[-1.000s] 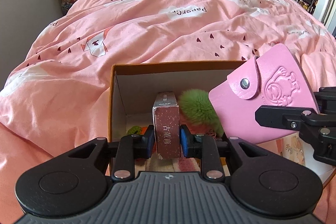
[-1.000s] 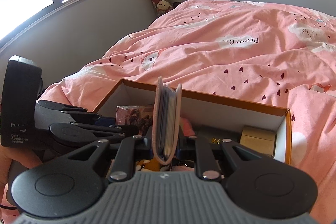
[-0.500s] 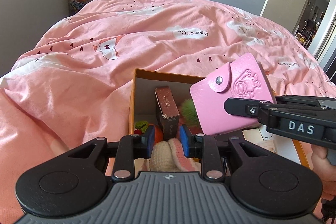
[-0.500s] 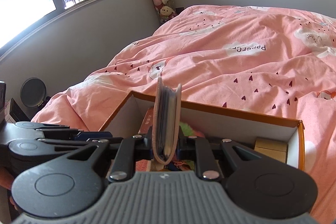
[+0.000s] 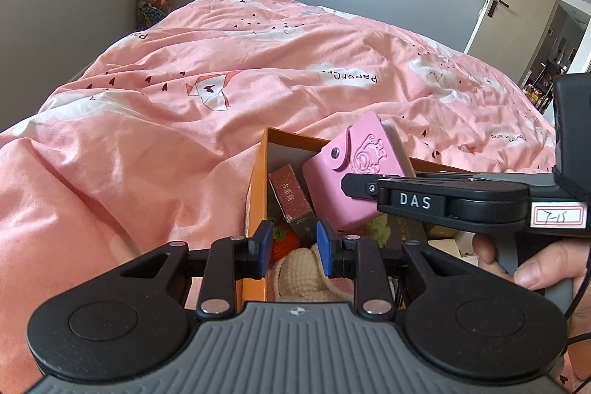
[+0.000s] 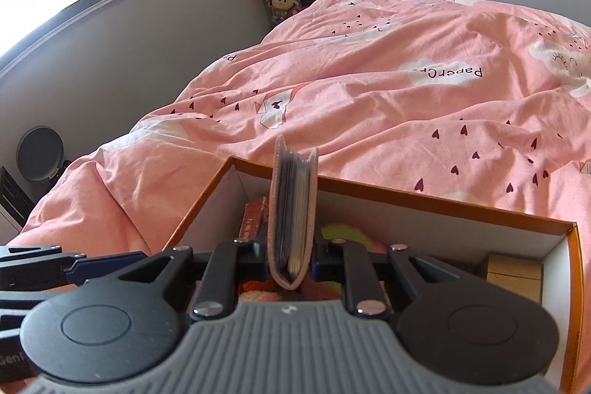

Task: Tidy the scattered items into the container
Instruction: 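Lower the lipstick box into the box with left gripper while right lowers the card case, then open both grippers to release the lipstick box and card case inside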

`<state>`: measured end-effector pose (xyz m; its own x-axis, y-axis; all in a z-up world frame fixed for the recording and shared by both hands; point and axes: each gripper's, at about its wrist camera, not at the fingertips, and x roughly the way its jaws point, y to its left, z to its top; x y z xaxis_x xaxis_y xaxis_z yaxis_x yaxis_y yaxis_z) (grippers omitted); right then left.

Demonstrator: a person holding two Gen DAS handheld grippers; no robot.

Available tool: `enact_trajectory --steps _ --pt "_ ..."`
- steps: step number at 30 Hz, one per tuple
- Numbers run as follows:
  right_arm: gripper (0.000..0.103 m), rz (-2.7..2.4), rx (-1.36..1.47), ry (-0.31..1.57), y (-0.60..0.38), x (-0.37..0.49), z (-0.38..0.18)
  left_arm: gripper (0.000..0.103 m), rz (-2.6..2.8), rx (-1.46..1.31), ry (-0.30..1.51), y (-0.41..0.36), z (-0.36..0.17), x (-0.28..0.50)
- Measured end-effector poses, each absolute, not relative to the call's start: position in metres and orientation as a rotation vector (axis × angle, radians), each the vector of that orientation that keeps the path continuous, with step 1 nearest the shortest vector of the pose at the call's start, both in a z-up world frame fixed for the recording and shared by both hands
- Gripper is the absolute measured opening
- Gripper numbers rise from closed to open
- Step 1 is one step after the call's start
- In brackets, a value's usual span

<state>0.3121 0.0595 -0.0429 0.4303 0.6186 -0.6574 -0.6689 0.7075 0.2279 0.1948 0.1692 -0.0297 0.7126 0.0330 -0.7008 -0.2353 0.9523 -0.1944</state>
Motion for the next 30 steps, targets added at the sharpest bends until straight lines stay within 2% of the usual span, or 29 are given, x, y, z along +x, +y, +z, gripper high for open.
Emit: enact_trajectory --steps 12,17,30 --pt "0.021 0.755 -0.322 0.717 0.094 0.3 -0.061 0.028 0.159 -0.308 0.754 0.173 -0.032 0.188" --pt "0.036 0.81 -0.264 0.751 0.089 0.303 -0.057 0.028 0.161 -0.315 0.749 0.175 -0.031 0.185" --pt "0.036 0.921 -0.177 0.797 0.07 0.29 -0.044 0.028 0.157 -0.319 0.751 0.173 -0.032 0.18"
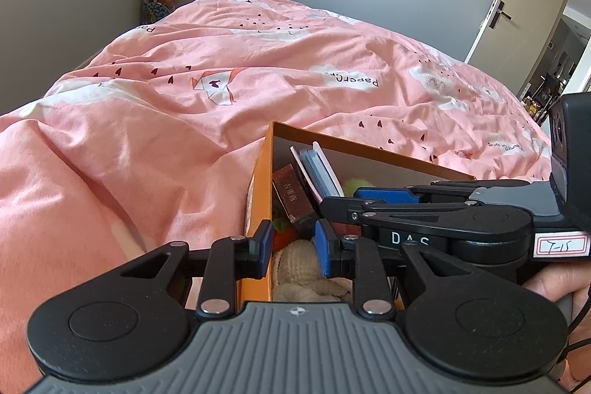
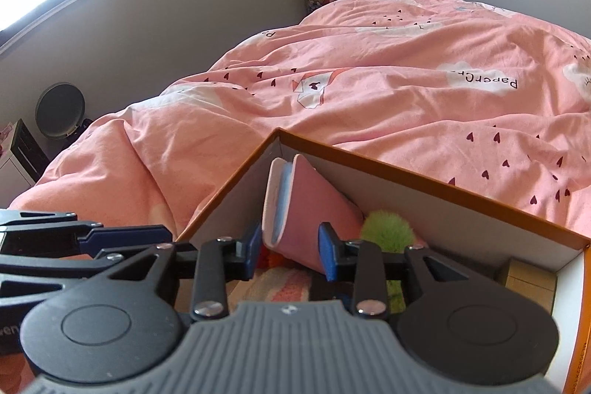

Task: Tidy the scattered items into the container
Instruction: 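Open both grippers to release the lipstick box and card case inside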

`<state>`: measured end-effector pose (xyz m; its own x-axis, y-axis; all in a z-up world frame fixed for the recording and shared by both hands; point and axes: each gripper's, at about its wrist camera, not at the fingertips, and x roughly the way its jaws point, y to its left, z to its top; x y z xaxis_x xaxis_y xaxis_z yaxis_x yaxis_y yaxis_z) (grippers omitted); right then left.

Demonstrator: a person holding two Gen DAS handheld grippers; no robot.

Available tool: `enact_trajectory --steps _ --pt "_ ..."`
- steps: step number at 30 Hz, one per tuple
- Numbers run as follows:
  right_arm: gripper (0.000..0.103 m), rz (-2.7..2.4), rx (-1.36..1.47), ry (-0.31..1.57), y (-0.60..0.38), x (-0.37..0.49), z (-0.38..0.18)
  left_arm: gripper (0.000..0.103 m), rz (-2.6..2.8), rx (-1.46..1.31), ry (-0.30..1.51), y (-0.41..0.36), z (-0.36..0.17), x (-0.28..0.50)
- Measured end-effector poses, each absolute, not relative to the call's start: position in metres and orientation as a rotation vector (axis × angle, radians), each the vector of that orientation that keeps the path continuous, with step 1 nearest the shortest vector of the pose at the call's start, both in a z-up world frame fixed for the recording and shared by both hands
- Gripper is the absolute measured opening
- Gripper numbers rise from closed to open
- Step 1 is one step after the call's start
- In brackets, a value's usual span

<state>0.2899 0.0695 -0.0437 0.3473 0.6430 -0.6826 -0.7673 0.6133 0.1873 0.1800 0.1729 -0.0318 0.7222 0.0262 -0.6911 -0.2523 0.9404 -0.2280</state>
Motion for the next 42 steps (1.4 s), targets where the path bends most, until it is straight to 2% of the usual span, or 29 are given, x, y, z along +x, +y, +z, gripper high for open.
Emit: enact_trajectory --steps 7,9,16,28,42 --pt "0.025 0.964 -0.166 0.817 0.074 0.29 -0.049 0.027 0.162 -0.31 0.749 0.169 -0.031 0.175" --pt "0.024 0.979 -0.136 0.847 0.078 0.295 -0.054 0.027 0.172 -0.311 0.748 0.169 -0.031 0.173" --pt "0.025 0.97 -0.156 0.85 0.083 0.292 -0.054 0.027 0.176 -0.334 0.747 0.17 -0.032 0.168" --pt "0.026 0.867 -0.226 0.681 0.037 0.256 -0.011 0.027 0.158 -0.307 0.699 0.143 -0.013 0.156" --pt "0.033 0.667 -0.073 0.649 -0.046 0.226 -0.002 0.032 0.129 -0.219 0.619 0.093 0.003 0.143"
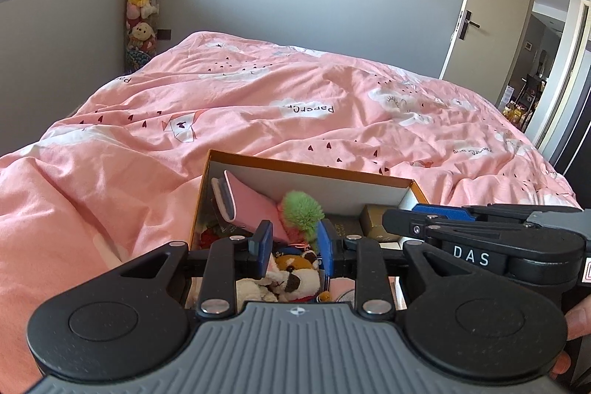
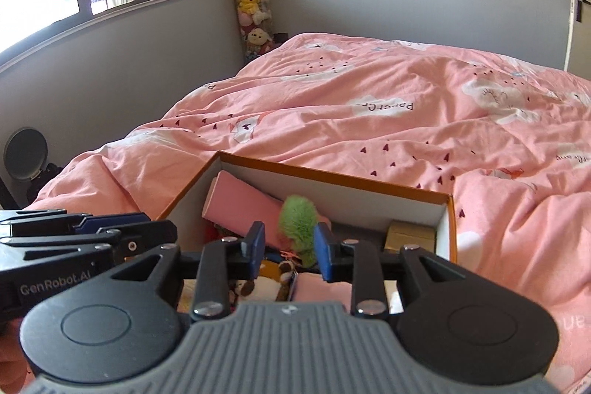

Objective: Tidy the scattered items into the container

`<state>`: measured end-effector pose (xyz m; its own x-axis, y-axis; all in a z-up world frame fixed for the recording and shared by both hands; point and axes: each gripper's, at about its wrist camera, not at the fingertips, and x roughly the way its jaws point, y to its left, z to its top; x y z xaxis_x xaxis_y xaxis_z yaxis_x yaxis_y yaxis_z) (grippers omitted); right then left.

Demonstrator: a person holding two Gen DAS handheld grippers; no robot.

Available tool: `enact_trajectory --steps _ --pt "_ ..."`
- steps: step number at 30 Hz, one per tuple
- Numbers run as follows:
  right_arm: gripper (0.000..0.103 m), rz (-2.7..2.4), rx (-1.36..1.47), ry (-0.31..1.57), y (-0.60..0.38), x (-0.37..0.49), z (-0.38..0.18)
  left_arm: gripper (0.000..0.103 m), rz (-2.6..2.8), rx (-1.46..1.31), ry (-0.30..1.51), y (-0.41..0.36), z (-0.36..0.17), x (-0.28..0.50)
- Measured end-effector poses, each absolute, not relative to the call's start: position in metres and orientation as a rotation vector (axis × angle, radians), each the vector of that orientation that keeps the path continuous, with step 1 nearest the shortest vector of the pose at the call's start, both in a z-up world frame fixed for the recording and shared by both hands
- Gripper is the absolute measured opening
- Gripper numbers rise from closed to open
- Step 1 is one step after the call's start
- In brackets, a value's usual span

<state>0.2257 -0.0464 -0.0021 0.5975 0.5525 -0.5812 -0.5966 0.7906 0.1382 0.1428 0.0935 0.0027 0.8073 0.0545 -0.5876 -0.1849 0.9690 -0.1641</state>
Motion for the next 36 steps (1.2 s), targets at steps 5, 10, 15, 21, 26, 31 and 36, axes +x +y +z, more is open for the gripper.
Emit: enact_trajectory --steps 5,10,15,21,26,31,36 --pt "0.038 0.58 -0.016 0.657 -0.07 0.218 -0.016 0.046 0.145 -0.208 0.592 0.082 -0.003 0.141" --pt "0.041 0.543 -0.037 0.64 -0.077 0.206 -0.029 0.054 0.161 -0.187 0.589 0.073 -0.011 0.141" --pt "0.047 0.539 -0.066 0.61 -0.076 0.197 -0.036 0.063 0.179 -0.177 0.597 0.07 -0.019 0.139" --pt "0.053 0.542 -0.049 0.609 -0.079 0.197 -0.042 0.07 0.2 -0.16 0.595 0.068 -0.028 0.138" --pt "0.055 0.542 -0.054 0.608 -0.076 0.197 -0.047 0.073 0.205 -0.148 0.59 0.065 -0.033 0.139" --pt "0.057 0.534 -0.055 0.61 -0.075 0.198 -0.053 0.073 0.209 -0.145 0.596 0.066 -0.04 0.139" --pt "0.058 0.526 -0.06 0.622 -0.074 0.197 -0.061 0.073 0.208 -0.131 0.6 0.065 -0.047 0.14"
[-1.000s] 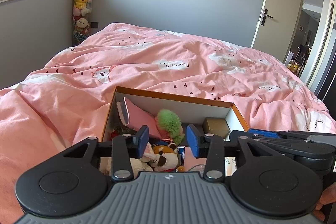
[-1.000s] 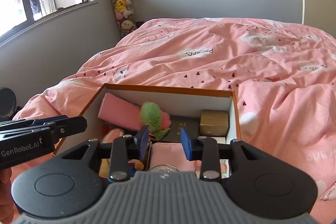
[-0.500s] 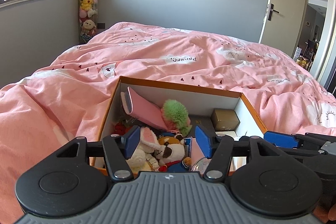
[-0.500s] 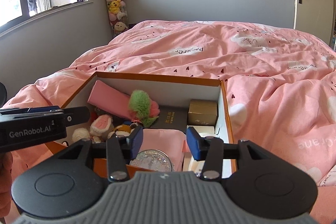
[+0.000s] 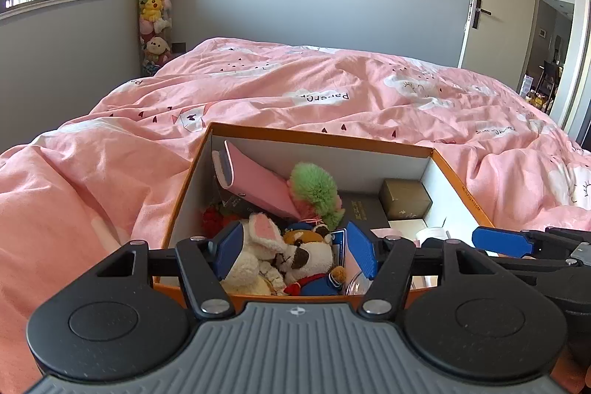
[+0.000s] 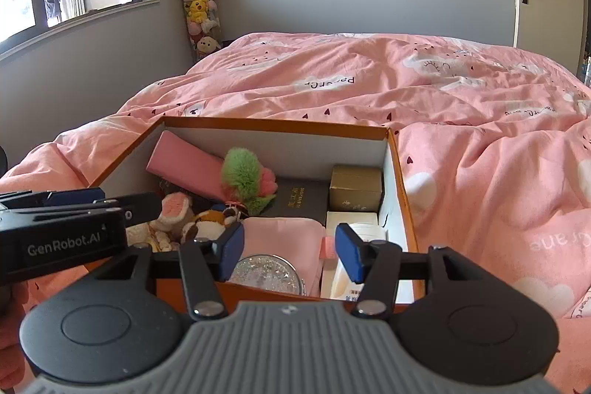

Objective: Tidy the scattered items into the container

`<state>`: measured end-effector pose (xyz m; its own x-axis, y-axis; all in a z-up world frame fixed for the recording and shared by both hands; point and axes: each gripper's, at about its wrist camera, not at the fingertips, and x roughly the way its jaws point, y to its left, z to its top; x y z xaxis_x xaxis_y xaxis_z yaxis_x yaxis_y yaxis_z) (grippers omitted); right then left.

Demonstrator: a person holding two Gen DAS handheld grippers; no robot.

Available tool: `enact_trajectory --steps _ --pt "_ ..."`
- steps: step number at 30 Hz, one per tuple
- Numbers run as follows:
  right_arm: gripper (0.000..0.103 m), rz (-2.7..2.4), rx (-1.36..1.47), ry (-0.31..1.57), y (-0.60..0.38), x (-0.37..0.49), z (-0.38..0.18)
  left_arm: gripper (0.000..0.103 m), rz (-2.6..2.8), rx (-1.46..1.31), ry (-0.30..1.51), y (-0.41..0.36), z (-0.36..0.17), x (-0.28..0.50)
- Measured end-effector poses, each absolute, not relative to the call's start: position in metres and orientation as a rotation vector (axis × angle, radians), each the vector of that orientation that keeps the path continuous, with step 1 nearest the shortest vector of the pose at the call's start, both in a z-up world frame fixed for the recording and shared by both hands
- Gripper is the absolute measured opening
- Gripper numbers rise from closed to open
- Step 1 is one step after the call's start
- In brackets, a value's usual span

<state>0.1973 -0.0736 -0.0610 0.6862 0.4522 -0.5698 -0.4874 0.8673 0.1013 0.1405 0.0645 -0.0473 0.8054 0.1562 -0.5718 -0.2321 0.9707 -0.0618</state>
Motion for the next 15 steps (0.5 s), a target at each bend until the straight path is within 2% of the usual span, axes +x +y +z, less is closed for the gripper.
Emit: enact_trajectory --steps 15 --pt "0.062 0.516 -0.062 0.643 -0.074 0.195 -0.076 0.073 0.224 -0.1 0.64 0.061 -0.069 0.143"
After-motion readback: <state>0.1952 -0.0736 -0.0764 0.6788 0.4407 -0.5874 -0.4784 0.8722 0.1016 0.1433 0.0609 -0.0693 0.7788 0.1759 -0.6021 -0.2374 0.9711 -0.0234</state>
